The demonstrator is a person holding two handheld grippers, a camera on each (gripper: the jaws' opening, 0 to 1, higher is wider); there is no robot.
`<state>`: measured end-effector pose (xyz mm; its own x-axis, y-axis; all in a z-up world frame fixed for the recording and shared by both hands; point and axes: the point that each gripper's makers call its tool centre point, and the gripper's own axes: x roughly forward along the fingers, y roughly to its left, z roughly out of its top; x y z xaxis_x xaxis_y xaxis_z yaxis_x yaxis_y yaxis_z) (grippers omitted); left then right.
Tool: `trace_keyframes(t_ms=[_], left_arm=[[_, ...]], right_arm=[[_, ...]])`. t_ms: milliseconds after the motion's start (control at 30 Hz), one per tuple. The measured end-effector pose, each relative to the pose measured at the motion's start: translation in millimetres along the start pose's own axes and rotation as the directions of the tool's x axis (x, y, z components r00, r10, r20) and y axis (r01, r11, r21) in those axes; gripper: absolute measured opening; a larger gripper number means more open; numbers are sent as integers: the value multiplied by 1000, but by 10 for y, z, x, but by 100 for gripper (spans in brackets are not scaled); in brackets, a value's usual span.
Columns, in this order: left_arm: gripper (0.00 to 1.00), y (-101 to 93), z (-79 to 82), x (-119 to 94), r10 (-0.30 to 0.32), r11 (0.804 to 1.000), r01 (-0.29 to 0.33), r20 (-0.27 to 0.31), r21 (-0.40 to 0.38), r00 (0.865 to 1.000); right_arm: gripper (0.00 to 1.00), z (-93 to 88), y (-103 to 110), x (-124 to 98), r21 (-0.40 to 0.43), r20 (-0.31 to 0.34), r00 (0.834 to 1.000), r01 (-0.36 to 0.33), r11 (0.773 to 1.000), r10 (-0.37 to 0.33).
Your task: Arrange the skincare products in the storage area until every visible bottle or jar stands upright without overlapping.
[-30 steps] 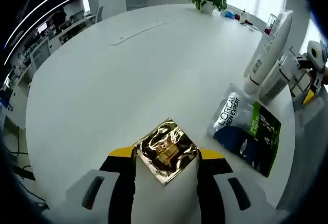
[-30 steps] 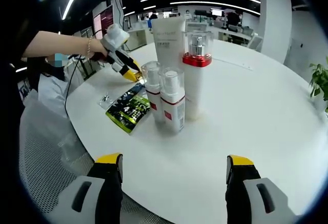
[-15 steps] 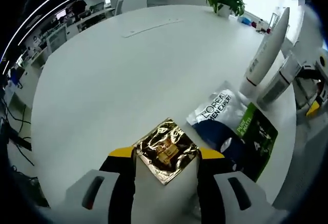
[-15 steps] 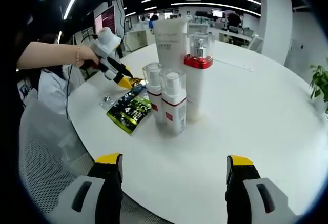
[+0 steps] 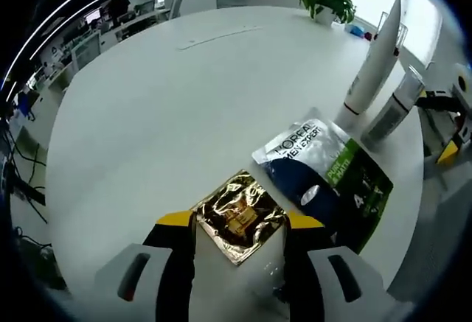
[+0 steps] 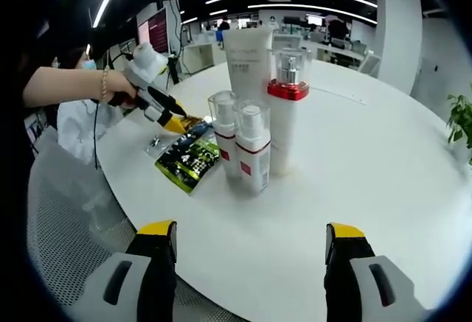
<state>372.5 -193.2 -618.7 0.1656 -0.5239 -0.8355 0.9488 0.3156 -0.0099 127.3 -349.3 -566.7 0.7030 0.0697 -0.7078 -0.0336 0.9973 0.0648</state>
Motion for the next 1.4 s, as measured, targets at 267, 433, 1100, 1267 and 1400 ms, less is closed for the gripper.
trace_keyframes(t_ms=[267,433,1100,1267,1400], left_arm=[[48,3,15,-15,-1,1000,1,8,-1,1000],[55,-39,71,-129,-25,1000,25,22,7,999],[61,-199,119,-747,38,994,-14,220,-112,975],[74,-395,36,-897,8,989,30,267,-142,964],[76,-535,11,-1098,12,985,42,312,-165,950]], right_arm=[[88,9,-6,-5,0,3,1000,2,1000,-2],[88,15,-22,-3,-1,6,1000,5,1000,-5],[90,104,9,-51,-28,51,999,3,1000,-2],[91,109,24,-43,-37,58,998,-8,999,10],[91,116,73,-47,-59,54,998,-24,998,27]])
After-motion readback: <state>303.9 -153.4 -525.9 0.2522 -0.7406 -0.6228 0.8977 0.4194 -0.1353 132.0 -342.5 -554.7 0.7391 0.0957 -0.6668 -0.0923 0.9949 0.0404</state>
